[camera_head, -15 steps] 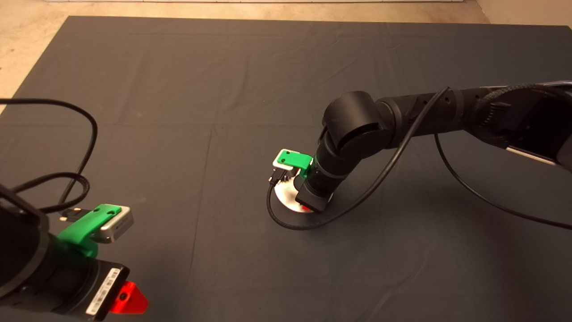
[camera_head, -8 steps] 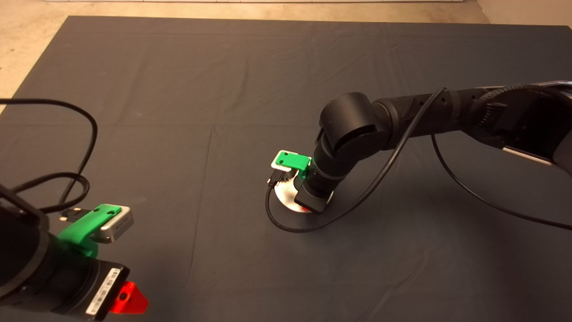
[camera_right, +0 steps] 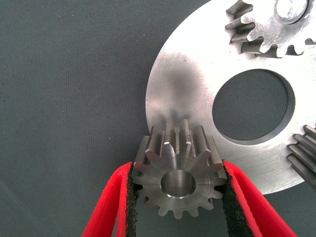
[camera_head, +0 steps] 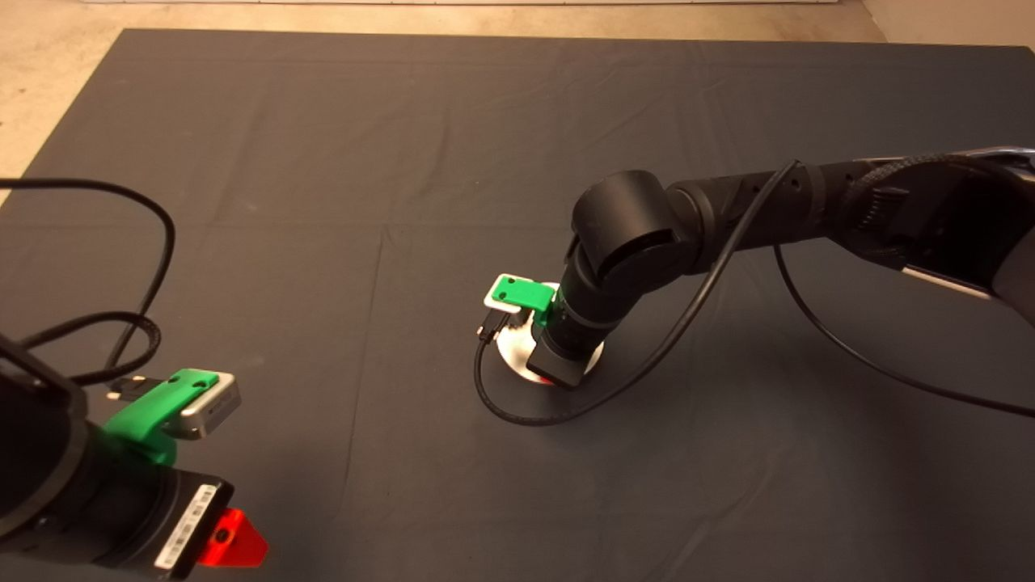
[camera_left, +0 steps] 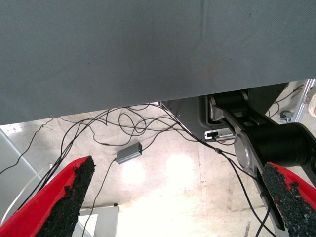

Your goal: Install three planetary gears onto the carrier pins

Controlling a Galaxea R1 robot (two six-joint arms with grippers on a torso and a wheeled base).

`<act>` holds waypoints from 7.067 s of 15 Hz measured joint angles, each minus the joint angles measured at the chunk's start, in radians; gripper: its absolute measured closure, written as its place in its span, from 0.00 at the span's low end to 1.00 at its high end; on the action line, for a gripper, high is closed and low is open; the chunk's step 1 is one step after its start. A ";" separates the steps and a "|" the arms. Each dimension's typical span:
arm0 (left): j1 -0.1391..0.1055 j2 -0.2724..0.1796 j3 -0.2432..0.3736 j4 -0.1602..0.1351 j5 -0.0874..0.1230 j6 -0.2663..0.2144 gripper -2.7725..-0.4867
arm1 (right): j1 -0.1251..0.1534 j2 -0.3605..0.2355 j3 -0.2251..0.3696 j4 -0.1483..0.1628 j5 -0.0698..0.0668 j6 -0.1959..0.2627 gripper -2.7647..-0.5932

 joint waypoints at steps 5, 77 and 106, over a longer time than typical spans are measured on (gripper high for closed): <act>0.000 0.000 0.000 0.000 0.000 0.000 0.13 | 0.000 -0.001 0.000 0.000 0.001 0.000 0.84; 0.000 0.000 0.000 0.000 0.000 0.000 0.13 | 0.003 -0.021 -0.005 -0.001 0.015 -0.043 0.84; 0.000 -0.008 0.000 -0.001 0.000 0.001 0.13 | -0.009 -0.017 0.017 -0.023 0.003 -0.046 0.84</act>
